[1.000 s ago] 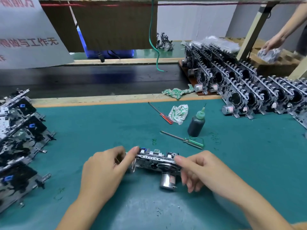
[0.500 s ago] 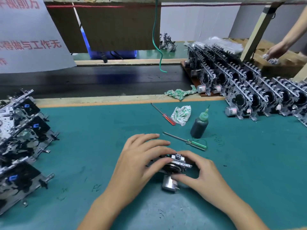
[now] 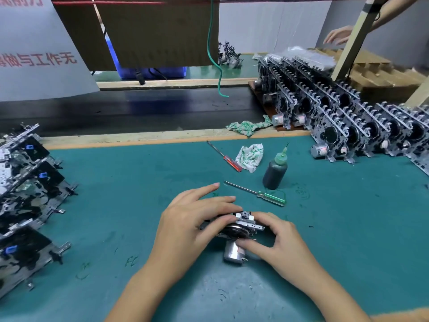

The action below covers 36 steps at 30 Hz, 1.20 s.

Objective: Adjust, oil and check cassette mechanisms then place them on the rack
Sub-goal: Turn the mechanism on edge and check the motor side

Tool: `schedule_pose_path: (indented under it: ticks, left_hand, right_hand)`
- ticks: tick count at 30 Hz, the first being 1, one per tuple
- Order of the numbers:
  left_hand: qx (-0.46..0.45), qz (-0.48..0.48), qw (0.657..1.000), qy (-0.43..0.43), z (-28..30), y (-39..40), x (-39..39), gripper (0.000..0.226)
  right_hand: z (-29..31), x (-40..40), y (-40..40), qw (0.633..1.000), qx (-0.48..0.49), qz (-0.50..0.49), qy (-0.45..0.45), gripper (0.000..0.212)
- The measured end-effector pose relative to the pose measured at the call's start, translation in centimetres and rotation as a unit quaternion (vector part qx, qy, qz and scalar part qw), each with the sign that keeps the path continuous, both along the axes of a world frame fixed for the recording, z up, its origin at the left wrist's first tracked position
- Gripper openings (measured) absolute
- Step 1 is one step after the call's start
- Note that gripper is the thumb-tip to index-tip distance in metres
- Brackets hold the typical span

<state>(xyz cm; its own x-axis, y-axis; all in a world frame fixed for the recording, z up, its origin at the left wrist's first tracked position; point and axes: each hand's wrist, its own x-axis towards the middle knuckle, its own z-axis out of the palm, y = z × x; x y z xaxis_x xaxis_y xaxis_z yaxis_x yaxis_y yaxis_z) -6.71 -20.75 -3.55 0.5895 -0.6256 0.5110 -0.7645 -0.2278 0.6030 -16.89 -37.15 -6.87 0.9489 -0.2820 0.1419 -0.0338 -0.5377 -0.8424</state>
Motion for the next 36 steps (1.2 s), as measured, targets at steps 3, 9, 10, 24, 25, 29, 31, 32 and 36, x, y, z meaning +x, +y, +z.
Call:
schedule_pose_path:
  ticks: [3,9,10,24,25,29,31,32,36]
  left_hand:
    - [-0.006,0.002,1.000,0.008,0.0,0.0,-0.1,0.022]
    - [-0.008,0.003,1.000,0.013,-0.1,0.0,0.0,0.022]
    - [-0.008,0.004,1.000,0.015,-0.1,0.0,0.0,0.022]
    - [-0.014,0.052,0.998,0.021,-0.1,0.0,-1.1,0.023]
    - [-0.011,0.055,0.998,0.023,-0.1,0.1,-1.1,0.023]
    - [0.009,0.042,0.998,0.043,0.2,0.3,-0.9,0.030]
    - [0.023,0.034,0.998,0.042,0.1,0.4,-0.8,0.035]
    - [0.027,0.038,0.998,0.037,0.1,0.5,-0.8,0.036]
    - [0.037,0.036,0.999,0.019,0.2,0.5,-0.8,0.039]
  right_hand:
    - [-0.2,-0.4,0.0,0.997,-0.070,-0.018,-0.038,0.024]
    - [-0.3,-1.2,-0.8,0.955,-0.241,-0.058,-0.162,0.031]
    - [-0.3,-1.2,-0.7,0.949,-0.253,-0.059,-0.178,0.031]
    - [-0.2,-1.3,-0.3,0.963,-0.131,-0.053,-0.229,0.031]
    - [-0.1,-1.3,-0.3,0.965,-0.122,-0.045,-0.228,0.036]
    - [-0.1,-1.0,-0.1,0.969,-0.124,-0.024,-0.211,0.039]
    - [-0.1,-0.8,0.1,0.979,-0.088,-0.023,-0.185,0.040]
    - [0.0,-0.6,0.3,0.984,-0.067,-0.017,-0.165,0.041]
    - [0.3,0.7,0.9,0.994,0.014,0.016,-0.108,0.034]
